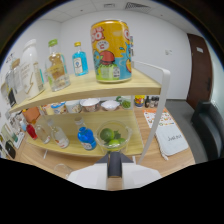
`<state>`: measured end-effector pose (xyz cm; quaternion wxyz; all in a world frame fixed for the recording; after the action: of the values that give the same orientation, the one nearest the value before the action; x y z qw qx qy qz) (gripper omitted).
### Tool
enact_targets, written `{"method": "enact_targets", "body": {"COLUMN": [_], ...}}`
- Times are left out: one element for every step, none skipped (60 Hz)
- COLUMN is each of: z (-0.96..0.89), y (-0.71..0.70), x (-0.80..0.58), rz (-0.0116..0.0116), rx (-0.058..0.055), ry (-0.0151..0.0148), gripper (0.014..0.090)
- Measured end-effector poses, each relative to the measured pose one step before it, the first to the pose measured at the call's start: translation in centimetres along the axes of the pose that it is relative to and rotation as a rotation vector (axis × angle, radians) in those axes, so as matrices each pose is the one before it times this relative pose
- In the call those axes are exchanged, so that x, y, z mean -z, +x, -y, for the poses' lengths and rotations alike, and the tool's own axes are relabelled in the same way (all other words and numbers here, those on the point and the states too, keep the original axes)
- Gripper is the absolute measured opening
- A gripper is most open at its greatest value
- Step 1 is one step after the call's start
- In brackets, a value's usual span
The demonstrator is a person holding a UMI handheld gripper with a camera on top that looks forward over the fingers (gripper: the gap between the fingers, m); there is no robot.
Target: Make me a cup of Mojito.
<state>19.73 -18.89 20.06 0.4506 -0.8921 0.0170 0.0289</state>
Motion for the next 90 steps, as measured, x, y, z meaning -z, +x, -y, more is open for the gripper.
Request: {"method": "enact_targets", "body": {"z": [-0.167, -0.209, -0.213, -0.209, -0.288, -0.335, -0.347, -0.349, -0.355, -0.365, -0.359, -0.362, -0.334, -0.313, -0.312, -0.308, -0.339, -0.290, -0.269, -0.252, -0.232, -0.204, -0.159, -0.141, -0.105, -0.083, -0.045, -0.038, -0.014, 0.055, -0.008, 0.031, 0.066, 0.133, 0.161, 0.145, 0.108, 0.168, 0.163, 0.132, 0.158, 0.163, 0.108, 0.112, 0.090, 0.060, 0.031, 0.037, 0.171, 0.186, 0.193, 0.132, 0.163, 0.153, 0.168, 0.188, 0.173, 0.069, 0.103, 0.122, 0.092, 0.056, 0.065, 0.099, 0.134, 0.168, 0.079, 0.078, 0.139, 0.103, 0.085, 0.115, 0.118, 0.060, 0.119, 0.140, 0.106, 0.130, 0.140, 0.148, 0.142, 0.122, 0.146, 0.184, 0.228, 0.153, 0.096, 0.078, 0.156, 0.148], "y": [-0.267, -0.255, -0.257, -0.271, -0.290, -0.317, -0.330, -0.321, -0.308, -0.289, -0.335, -0.356, -0.343, -0.319, -0.300, -0.275, -0.336, -0.313, -0.304, -0.300, -0.279, -0.230, -0.237, -0.220, -0.212, -0.212, -0.175, -0.155, -0.146, -0.080, -0.090, -0.027, 0.004, 0.036, 0.048, 0.031, -0.024, 0.097, 0.147, 0.165, 0.197, 0.199, 0.201, 0.180, 0.214, 0.254, 0.192, 0.322, 0.261, 0.261, 0.121, 0.211, 0.225, 0.191, 0.176, 0.093, -0.021, -0.064, 0.049, 0.013, 0.011, -0.005, -0.036, -0.056, -0.064, -0.165, 0.045, 0.030, 0.102, 0.065, 0.073, 0.061, 0.016, -0.120, 0.046, 0.140, 0.062, 0.031, 0.004, 0.013, 0.021, 0.001, -0.092, 0.036, 0.071, -0.051, 0.039, 0.000, -0.076, -0.103], "x": [0.288, 0.270, 0.242, 0.222, 0.177, 0.152, 0.144, 0.138, 0.116, 0.112, 0.083, 0.105, 0.074, 0.051, 0.028, 0.029, 0.001, 0.000, -0.027, -0.030, -0.021, -0.002, -0.017, -0.018, -0.023, -0.030, -0.042, -0.075, -0.012, -0.076, -0.048, -0.044, -0.038, -0.041, -0.008, -0.012, -0.027, -0.029, -0.029, -0.032, -0.042, -0.057, -0.042, -0.051, -0.052, -0.056, -0.049, -0.125, -0.048, -0.039, 0.175, -0.054, -0.040, -0.029, -0.045, -0.043, -0.074, 0.196, 0.022, -0.030, -0.050, -0.074, -0.044, -0.045, -0.052, -0.390, 0.248, -0.001, -0.083, 0.018, 0.000, -0.039, -0.051, -0.294, -0.032, 0.054, -0.048, -0.055, -0.022, -0.016, -0.047, -0.010, -0.176, 0.084, 0.045, 0.063, 0.019, 0.048, 0.067, 0.013], "rz": [0.00184, 0.00175, 0.00093, 0.00087, 0.00167, 0.00286, 0.00289, 0.00243, 0.00150, 0.00074, 0.00173, 0.00264, 0.00311, 0.00191, 0.00033, -0.00130, -0.00175, -0.00065, -0.00029, -0.00047, -0.00160, -0.00189, -0.00216, -0.00241, -0.00259, -0.00347, -0.00446, -0.00567, -0.00608, -0.00585, -0.00775, -0.00980, -0.01113, -0.01089, -0.00848, -0.00981, -0.01032, -0.01233, -0.01494, -0.01590, -0.01606, -0.01544, -0.01585, -0.01639, -0.01762, -0.01921, -0.01883, -0.01946, -0.01888, -0.01801, -0.01414, -0.01582, -0.01516, -0.01439, -0.01224, -0.00924, -0.01553, 0.00192, -0.00511, -0.00373, -0.00276, -0.00186, -0.00090, -0.00018, 0.00148, -0.00792, 0.00122, -0.00111, -0.00428, -0.00104, -0.00202, -0.00227, -0.00090, -0.00475, -0.00157, -0.00483, -0.00335, -0.00114, -0.00007, -0.00091, -0.00187, -0.00201, -0.00416, -0.00091, -0.00272, -0.00534, -0.00197, 0.00128, 0.00414, 0.00513], "rx": [0.0021, 0.0017, -0.0019, -0.0052, -0.0034, -0.0028, -0.0028, -0.0024, -0.0026, -0.0013, -0.0004, 0.0013, 0.0026, 0.0032, 0.0035, 0.0039, 0.0036, 0.0048, 0.0050, 0.0039, 0.0035, 0.0040, 0.0056, 0.0073, 0.0093, 0.0112, 0.0129, 0.0141, 0.0157, 0.0202, 0.0208, 0.0212, 0.0220, 0.0232, 0.0240, 0.0262, 0.0263, 0.0303, 0.0335, 0.0371, 0.0407, 0.0418, 0.0415, 0.0430, 0.0476, 0.0530, 0.0533, 0.0560, 0.0533, 0.0505, 0.0473, 0.0494, 0.0490, 0.0462, 0.0427, 0.0396, 0.0418, 0.0311, 0.0332, 0.0320, 0.0324, 0.0317, 0.0307, 0.0306, 0.0301, 0.0306, 0.0240, 0.0226, 0.0197, 0.0179, 0.0190, 0.0176, 0.0157, 0.0178, 0.0169, 0.0179, 0.0169, 0.0151, 0.0127, 0.0126, 0.0149, 0.0162, 0.0163, 0.0131, 0.0108, 0.0070, 0.0062, 0.0004, -0.0064, -0.0075], "ry": [0.00163, -0.00034, 0.00061, 0.00247, -0.00146, -0.00308, -0.00318, -0.00336, -0.00262, -0.00065, -0.00181, -0.00185, -0.00112, -0.00075, -0.00069, -0.00044, -0.00045, -0.00108, -0.00099, -0.00149, -0.00083, -0.00025, 0.00080, 0.00181, 0.00240, 0.00304, 0.00353, 0.00388, 0.00290, 0.00052, 0.00231, 0.00309, 0.00409, 0.00506, 0.00579, 0.00720, 0.00965, 0.00818, 0.00714, 0.00708, 0.00708, 0.00726, 0.00652, 0.00592, 0.00475, 0.00340, 0.00622, 0.00789, 0.00819, 0.00946, 0.00654, 0.00861, 0.00855, 0.00977, 0.01154, 0.01261, 0.01217, 0.00563, 0.00956, 0.00995, 0.00899, 0.00622, 0.00632, 0.00781, 0.00928, 0.01139, 0.00687, 0.00845, 0.00696, 0.00725, 0.00714, 0.00758, 0.00670, 0.00781, 0.00474, 0.00418, 0.00538, 0.00617, 0.00662, 0.00720, 0.00704, 0.00555, 0.00766, 0.00749, 0.00977, 0.00730, 0.00448, 0.00185, 0.00443, 0.00499], "gripper": [0.0162, 0.0162, 0.0162, 0.0161, 0.0161, 0.0161, 0.0161, 0.0160, 0.0160, 0.0161, 0.0161, 0.0161, 0.0161, 0.0161, 0.0161, 0.0160, 0.0161, 0.0161, 0.0161, 0.0160, 0.0160, 0.0160, 0.0160, 0.0161, 0.0160, 0.0160, 0.0160, 0.0160, 0.0160, 0.0160, 0.0160, 0.0160, 0.0160, 0.0161, 0.0161, 0.0161, 0.0160, 0.0160, 0.0160, 0.0160, 0.0160, 0.0159, 0.0160, 0.0160, 0.0158, 0.0159, 0.0159, 0.0160, 0.0160, 0.0160, 0.0159, 0.0159, 0.0159, 0.0159, 0.0160, 0.0159, 0.0158, 0.0159, 0.0159, 0.0158, 0.0157, 0.0158, 0.0158, 0.0159, 0.0159, 0.0159, 0.0160, 0.0160, 0.0160, 0.0160, 0.0159, 0.0158, 0.0159, 0.0159, 0.0158, 0.0158, 0.0158, 0.0157, 0.0158, 0.0158, 0.0158, 0.0159, 0.0159, 0.0160, 0.0160, 0.0160, 0.0159, 0.0160, 0.0160, 0.0160]}}
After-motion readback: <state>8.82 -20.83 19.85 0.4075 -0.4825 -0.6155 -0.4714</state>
